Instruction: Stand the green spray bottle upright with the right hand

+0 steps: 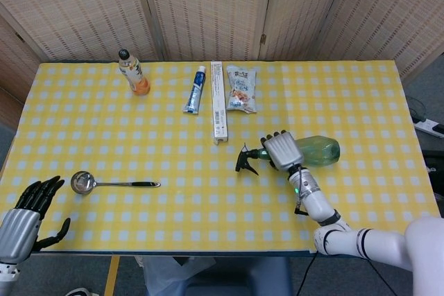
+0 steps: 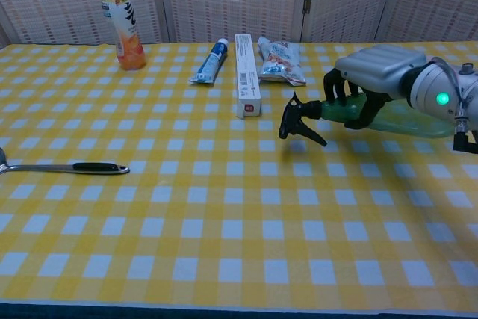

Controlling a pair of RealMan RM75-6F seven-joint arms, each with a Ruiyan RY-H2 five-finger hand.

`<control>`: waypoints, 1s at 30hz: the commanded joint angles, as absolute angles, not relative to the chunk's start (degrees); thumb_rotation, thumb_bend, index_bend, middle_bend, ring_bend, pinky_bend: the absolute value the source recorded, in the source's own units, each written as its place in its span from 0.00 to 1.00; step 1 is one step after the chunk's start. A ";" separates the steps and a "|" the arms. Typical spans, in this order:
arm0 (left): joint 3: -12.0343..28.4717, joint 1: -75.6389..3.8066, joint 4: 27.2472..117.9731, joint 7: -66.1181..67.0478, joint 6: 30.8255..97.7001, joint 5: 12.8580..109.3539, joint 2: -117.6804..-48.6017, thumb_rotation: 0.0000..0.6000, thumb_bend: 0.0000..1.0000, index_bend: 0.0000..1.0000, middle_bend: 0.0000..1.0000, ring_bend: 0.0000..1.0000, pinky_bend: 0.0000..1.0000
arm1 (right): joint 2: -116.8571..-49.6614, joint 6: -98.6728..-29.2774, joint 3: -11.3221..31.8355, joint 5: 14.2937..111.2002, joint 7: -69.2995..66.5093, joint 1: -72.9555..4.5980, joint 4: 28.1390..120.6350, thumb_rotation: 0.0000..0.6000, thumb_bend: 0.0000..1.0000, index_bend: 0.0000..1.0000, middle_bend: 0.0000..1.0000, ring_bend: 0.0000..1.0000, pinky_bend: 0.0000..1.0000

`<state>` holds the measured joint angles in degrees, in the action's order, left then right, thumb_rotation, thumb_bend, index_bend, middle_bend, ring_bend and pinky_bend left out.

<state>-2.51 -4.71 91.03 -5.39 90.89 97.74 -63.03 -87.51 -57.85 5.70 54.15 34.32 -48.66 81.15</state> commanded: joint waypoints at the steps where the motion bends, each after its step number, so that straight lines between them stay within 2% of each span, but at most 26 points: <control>1: -2.48 -4.71 91.06 -5.10 90.72 97.59 -63.11 0.65 0.49 0.00 0.10 0.12 0.12 | -84.63 -61.70 8.53 60.03 25.53 -46.09 85.76 1.00 0.34 0.72 0.53 0.60 0.61; 4: -2.44 -4.80 91.24 -4.43 90.38 97.49 -63.27 0.64 0.49 0.00 0.10 0.12 0.12 | -83.94 -65.53 11.12 63.92 13.31 -42.89 88.48 1.00 0.34 0.73 0.53 0.60 0.61; 7: -2.50 -4.86 91.31 -3.63 89.90 97.32 -63.49 0.65 0.49 0.00 0.10 0.12 0.12 | -82.08 -66.11 13.62 64.19 2.91 -40.36 91.57 1.00 0.34 0.72 0.53 0.61 0.61; 10: -2.45 -4.90 91.38 -2.88 89.45 96.94 -63.71 0.65 0.49 0.00 0.10 0.12 0.12 | -80.71 -68.71 16.16 65.83 -4.00 -38.48 92.62 1.00 0.34 0.72 0.53 0.63 0.61; 15: -2.26 -5.25 91.41 -2.16 88.34 96.18 -64.07 0.65 0.49 0.00 0.10 0.12 0.12 | -82.15 -74.40 20.80 66.68 -21.07 -33.89 92.61 1.00 0.34 0.72 0.53 0.63 0.62; 20: -2.29 -5.43 91.61 -1.32 87.80 96.09 -64.31 0.66 0.49 0.00 0.10 0.12 0.12 | -85.82 -79.11 23.02 69.81 -34.30 -31.28 86.59 1.00 0.34 0.72 0.53 0.63 0.63; 30: -2.12 -5.79 91.52 -1.49 86.95 95.44 -64.32 0.65 0.49 0.00 0.10 0.12 0.12 | -96.90 -82.89 22.50 72.53 -55.89 -28.14 68.99 1.00 0.34 0.73 0.50 0.62 0.62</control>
<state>-2.13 -5.80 91.51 -1.47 86.93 95.41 -64.33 -92.71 -81.17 22.17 71.32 -51.01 -29.66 74.85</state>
